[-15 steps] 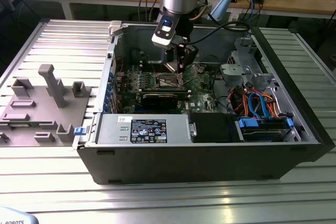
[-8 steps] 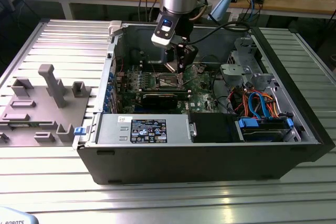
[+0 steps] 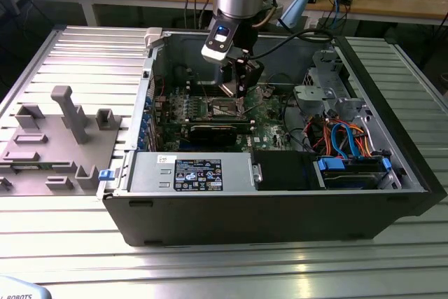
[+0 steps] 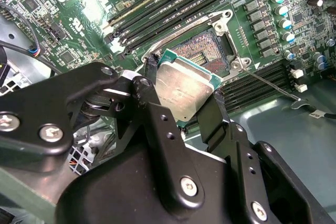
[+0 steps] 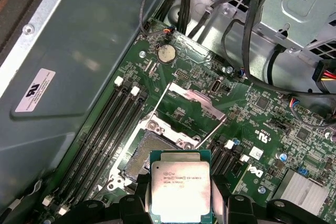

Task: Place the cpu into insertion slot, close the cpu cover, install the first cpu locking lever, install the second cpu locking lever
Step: 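Place the cpu into insertion slot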

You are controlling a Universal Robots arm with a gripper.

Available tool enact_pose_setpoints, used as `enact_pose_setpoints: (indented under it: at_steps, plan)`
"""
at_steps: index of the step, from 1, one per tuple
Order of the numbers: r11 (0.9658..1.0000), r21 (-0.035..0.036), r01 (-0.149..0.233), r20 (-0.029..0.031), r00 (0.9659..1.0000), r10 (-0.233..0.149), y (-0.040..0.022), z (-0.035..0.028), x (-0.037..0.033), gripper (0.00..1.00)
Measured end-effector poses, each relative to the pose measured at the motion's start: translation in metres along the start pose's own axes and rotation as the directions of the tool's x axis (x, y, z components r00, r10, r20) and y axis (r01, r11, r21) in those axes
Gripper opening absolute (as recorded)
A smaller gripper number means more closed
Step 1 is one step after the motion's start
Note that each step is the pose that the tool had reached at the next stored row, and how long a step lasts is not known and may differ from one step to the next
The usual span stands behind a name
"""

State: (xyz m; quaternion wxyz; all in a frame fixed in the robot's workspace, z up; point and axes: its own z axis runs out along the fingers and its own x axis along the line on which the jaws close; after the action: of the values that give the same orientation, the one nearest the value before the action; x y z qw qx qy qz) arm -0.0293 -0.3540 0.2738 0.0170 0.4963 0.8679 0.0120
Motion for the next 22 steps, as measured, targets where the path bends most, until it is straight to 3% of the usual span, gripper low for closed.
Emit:
enact_pose_setpoints:
  at_steps: [22]
  plan:
    - [0.9998,0.0003,-0.02,0.0008,0.9998,0.02,0.0,0.0006,0.0,0.54]
